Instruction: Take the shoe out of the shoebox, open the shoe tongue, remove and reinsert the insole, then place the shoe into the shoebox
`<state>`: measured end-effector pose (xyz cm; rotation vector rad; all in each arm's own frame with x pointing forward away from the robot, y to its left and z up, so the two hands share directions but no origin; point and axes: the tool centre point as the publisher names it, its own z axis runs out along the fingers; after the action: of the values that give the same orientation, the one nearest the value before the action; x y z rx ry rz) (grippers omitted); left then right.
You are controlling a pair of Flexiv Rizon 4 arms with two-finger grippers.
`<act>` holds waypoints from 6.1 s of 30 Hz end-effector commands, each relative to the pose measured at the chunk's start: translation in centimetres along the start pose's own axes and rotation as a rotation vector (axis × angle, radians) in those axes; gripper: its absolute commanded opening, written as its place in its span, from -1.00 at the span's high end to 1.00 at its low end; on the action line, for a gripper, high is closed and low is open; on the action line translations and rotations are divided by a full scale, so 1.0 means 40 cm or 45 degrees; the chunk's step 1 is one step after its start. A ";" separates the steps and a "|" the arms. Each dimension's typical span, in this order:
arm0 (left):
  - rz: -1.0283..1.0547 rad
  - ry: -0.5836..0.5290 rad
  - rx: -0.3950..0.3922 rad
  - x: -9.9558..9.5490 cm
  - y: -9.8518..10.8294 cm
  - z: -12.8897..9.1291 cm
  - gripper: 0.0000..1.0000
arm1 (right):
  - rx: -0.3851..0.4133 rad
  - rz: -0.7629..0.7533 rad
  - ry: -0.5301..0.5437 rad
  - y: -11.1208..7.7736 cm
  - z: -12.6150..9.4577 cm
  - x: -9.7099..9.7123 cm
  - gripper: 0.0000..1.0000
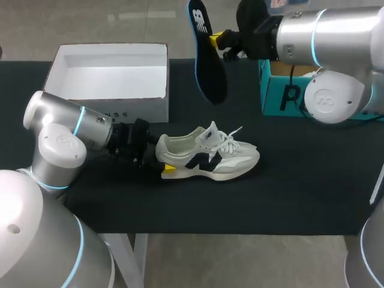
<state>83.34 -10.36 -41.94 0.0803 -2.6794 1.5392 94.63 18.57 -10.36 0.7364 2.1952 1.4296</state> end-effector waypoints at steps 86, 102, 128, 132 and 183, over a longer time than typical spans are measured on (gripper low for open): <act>0.000 -0.001 -0.001 0.001 -0.002 0.000 1.00 | -0.020 0.345 -0.415 0.037 -0.290 0.150 1.00; 0.000 -0.001 -0.001 0.001 -0.002 0.000 1.00 | -0.035 0.440 -0.486 0.036 -0.315 0.183 1.00; 0.000 -0.001 -0.001 0.001 -0.002 0.000 1.00 | -0.018 0.453 -0.472 0.028 -0.311 0.179 1.00; 0.000 -0.001 -0.001 0.001 -0.002 0.000 1.00 | -0.018 0.453 -0.472 0.028 -0.311 0.179 1.00; -0.014 -0.125 -0.249 0.011 0.010 -0.027 -1.00 | -0.026 0.516 -0.541 0.014 -0.369 0.207 1.00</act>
<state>83.49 -9.36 -41.90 0.1460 -2.8605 1.3075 79.47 13.72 -4.59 1.3947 1.7636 1.3126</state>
